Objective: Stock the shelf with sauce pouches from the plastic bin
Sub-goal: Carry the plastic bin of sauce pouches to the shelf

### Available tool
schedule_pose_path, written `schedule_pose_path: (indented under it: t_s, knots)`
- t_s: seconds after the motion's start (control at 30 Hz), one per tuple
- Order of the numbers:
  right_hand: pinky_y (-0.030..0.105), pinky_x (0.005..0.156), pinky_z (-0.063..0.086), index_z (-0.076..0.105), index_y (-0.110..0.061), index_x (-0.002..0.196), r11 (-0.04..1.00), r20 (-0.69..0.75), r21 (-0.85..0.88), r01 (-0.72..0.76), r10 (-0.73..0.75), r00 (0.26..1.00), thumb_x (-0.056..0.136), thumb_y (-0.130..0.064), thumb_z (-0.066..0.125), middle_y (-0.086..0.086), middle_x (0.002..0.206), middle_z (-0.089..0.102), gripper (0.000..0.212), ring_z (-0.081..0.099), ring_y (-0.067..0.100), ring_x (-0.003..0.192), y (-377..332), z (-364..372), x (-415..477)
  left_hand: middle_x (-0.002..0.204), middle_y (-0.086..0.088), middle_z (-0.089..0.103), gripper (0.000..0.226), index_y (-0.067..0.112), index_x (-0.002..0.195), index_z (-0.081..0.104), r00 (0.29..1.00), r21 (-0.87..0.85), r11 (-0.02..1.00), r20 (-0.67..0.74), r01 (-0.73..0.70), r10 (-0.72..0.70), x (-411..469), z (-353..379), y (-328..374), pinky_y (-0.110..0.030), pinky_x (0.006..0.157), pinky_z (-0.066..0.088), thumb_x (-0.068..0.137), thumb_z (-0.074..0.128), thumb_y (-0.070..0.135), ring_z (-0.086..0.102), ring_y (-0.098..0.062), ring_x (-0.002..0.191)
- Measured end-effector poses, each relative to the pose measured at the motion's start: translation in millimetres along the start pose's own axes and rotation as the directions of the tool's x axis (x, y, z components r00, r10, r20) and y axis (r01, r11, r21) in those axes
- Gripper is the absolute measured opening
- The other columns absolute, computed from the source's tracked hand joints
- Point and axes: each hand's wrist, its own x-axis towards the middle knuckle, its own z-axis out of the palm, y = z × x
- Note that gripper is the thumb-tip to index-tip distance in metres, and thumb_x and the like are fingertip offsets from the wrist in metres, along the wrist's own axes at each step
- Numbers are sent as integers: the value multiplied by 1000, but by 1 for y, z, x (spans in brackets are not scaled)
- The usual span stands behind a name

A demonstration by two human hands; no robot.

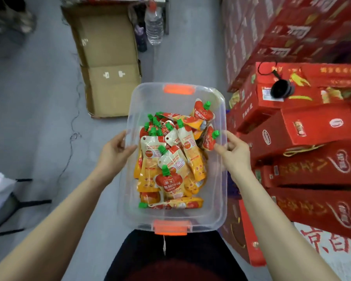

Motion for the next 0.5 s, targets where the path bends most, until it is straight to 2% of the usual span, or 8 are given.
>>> schedule_pose_path:
  t_s: [0.13, 0.2, 0.23, 0.3, 0.33, 0.37, 0.4, 0.5]
  knots:
    - [33, 69, 49, 53, -19, 142, 1000, 16, -27, -7, 8, 1000, 83, -17, 74, 2, 65, 48, 62, 47, 11, 60, -62, 19, 106, 79, -7, 36, 38, 48, 109, 55, 1000, -47, 999, -9, -18, 18, 99, -8, 56, -36, 64, 35, 89, 67, 18, 36, -22, 69]
    - [29, 65, 42, 53, -18, 141, 1000, 13, -23, -6, 6, 1000, 83, -17, 75, -3, 59, 44, 63, 43, 10, 56, -93, 28, 159, 83, -20, 51, 40, 34, 124, 56, 1000, -69, 998, -13, -9, 8, 150, -9, 86, -38, 70, 43, 89, 67, 18, 48, -20, 76]
    - [29, 64, 41, 53, -17, 141, 1000, 10, -22, -8, 8, 1000, 82, -17, 76, -7, 56, 42, 63, 41, 9, 55, -109, 32, 186, 100, -26, 61, 49, 22, 136, 52, 1000, -78, 997, -12, 10, -11, 178, -10, 101, -41, 78, 48, 89, 67, 18, 56, -18, 87]
    - [29, 65, 39, 53, -18, 141, 1000, -3, -20, -9, 9, 1000, 82, -18, 77, -11, 54, 37, 64, 38, 8, 54, -137, 40, 244, 116, -27, 61, 61, 11, 144, 41, 1000, -88, 996, -9, 21, -22, 236, -10, 130, -49, 86, 51, 90, 66, 19, 61, -22, 96]
    - [28, 66, 40, 53, -18, 142, 1000, -11, -23, -9, 9, 1000, 82, -18, 77, -10, 54, 36, 64, 38, 8, 54, -150, 43, 272, 101, -25, 63, 62, 12, 145, 40, 1000, -80, 997, 1, 10, -10, 267, -9, 144, -47, 78, 51, 89, 67, 21, 64, -35, 101]
    - [27, 67, 40, 53, -17, 142, 1000, -26, -21, -9, 9, 1000, 82, -17, 76, -9, 55, 36, 64, 38, 8, 54, -166, 46, 298, 81, -17, 56, 62, 14, 145, 41, 1000, -88, 996, 15, -6, 7, 298, -8, 159, -41, 66, 47, 89, 67, 22, 53, -26, 71]
    - [27, 68, 40, 52, -16, 142, 1000, -41, -18, -13, 12, 999, 83, -16, 76, -9, 54, 37, 63, 38, 8, 54, -180, 49, 325, 72, -9, 46, 58, 18, 143, 44, 999, -105, 994, 33, -15, 18, 330, -7, 174, -35, 60, 41, 89, 66, 22, 33, -17, 72]
    - [26, 68, 40, 52, -15, 142, 1000, -67, -17, -15, 14, 998, 84, -14, 74, -6, 57, 37, 61, 37, 8, 55, -228, 54, 400, 55, 12, 48, 40, 36, 118, 49, 995, -127, 990, 68, -65, 75, 413, -3, 226, -14, 51, 38, 91, 62, 10, 44, 1, 49]
